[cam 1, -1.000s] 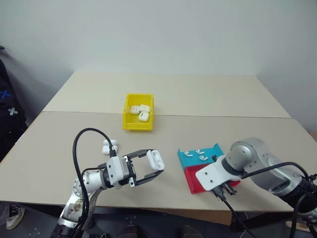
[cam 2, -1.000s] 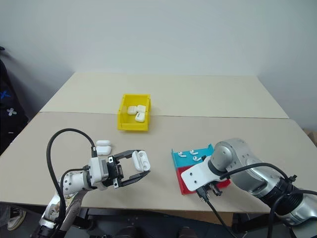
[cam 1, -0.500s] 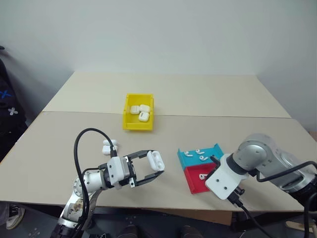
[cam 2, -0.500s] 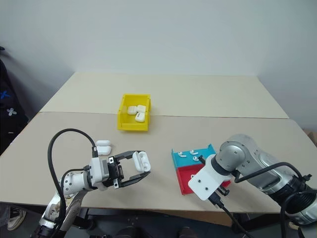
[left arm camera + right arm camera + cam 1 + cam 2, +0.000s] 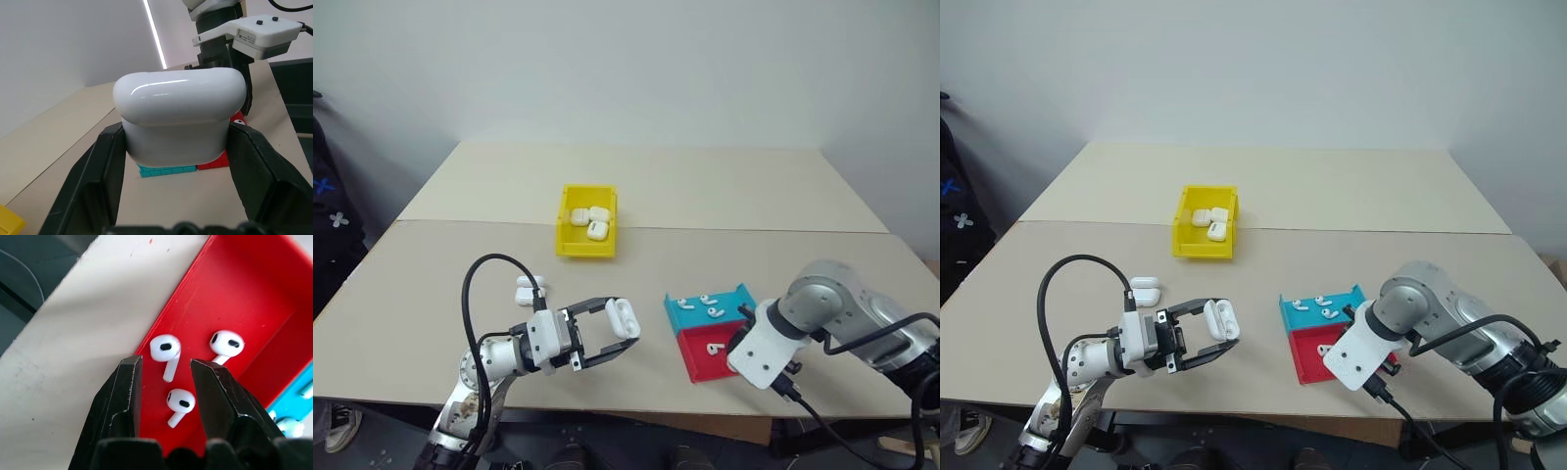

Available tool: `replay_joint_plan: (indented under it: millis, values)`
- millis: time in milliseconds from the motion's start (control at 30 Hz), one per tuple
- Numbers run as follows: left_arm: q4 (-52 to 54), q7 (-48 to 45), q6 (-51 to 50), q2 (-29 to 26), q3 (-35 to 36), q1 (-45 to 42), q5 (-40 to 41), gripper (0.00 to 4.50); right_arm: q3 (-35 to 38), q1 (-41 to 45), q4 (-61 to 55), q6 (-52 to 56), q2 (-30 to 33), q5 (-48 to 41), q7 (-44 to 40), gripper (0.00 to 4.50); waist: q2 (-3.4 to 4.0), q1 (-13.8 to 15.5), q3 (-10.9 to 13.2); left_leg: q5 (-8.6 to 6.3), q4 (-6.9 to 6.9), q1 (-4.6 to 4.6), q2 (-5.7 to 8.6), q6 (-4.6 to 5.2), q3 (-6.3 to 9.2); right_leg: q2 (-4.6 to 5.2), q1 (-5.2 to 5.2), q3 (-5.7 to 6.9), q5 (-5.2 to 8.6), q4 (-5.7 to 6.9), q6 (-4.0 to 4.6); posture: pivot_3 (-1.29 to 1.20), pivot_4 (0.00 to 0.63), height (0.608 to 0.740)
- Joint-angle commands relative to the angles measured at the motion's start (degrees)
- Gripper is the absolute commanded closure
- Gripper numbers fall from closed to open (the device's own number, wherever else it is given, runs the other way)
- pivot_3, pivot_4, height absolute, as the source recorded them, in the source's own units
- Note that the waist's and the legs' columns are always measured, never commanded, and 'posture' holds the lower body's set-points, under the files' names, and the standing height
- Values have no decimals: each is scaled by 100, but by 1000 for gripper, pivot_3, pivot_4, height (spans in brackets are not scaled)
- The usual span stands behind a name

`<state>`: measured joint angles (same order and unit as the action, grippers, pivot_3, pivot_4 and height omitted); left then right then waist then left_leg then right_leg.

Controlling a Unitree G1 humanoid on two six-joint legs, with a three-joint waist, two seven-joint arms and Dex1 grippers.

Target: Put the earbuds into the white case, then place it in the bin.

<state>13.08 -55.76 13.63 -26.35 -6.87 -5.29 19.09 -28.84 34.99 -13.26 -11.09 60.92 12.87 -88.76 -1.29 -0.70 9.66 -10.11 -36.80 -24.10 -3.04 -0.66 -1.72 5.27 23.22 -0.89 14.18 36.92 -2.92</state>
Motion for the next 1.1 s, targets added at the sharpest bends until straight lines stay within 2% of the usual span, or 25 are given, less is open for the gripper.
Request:
replay_joint_plan:
  millis: [33,300,567,1100]
  values:
    - [211,36,71,-20,-12,5,-11,1725,-8,140,-13,-194,-62,40,-235,2536,0,0,0,0,0,0,0,0,0,0,0,0,0,0,0,0,150,740]
    - [285,103,13,-29,2,37,-5,1725,-76,116,-60,-239,-175,-166,-354,2536,0,2,0,0,0,0,0,0,0,0,-1,0,0,0,1,0,150,740]
    - [296,125,13,-66,-9,45,-17,1725,-152,187,249,-472,-174,258,-198,2536,0,2,0,0,0,0,0,0,0,0,-1,0,-1,0,1,0,150,740]
    - [248,120,63,-79,-33,31,-75,1725,-137,173,243,-472,-236,276,-197,2536,0,3,0,0,0,0,0,0,0,0,-1,0,-1,0,2,0,150,740]
